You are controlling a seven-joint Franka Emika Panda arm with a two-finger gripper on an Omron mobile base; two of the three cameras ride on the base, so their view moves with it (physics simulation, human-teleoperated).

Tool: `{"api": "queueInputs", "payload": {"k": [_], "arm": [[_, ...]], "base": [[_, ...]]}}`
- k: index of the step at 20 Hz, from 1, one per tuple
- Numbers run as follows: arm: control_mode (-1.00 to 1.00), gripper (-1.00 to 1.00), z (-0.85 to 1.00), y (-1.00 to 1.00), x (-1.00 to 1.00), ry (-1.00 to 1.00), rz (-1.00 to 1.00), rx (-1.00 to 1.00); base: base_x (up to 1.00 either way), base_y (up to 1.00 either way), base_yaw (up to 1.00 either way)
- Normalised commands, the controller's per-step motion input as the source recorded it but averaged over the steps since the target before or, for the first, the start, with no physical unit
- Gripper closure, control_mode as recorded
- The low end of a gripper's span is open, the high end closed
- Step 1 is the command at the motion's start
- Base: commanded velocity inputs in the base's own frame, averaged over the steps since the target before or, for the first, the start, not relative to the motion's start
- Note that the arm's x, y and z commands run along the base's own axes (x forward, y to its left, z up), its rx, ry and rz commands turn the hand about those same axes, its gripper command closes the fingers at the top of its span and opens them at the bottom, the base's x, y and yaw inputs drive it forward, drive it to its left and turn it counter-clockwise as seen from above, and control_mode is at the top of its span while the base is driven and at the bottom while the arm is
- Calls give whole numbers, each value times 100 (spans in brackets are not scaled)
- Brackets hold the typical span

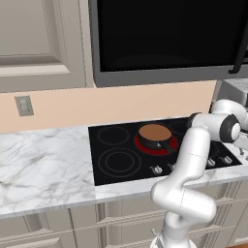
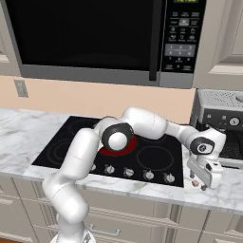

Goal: Pick up the sugar cube(s) and place them in the saucepan with hot chocolate.

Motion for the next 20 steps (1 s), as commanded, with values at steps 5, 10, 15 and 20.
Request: {"api": "queueInputs", "payload": {"k": [5,10,15,20], "arm": [[-100,-100,-9,3,-4,0,-1,0],[-100,-100,-12,8,0,0,0,0],[-100,-100,-14,8,0,0,-1,0],[-100,-100,-24,4,0,0,-1,0]], "base": [[0,0,0],[0,0,0],[0,0,0],[0,0,0]]}}
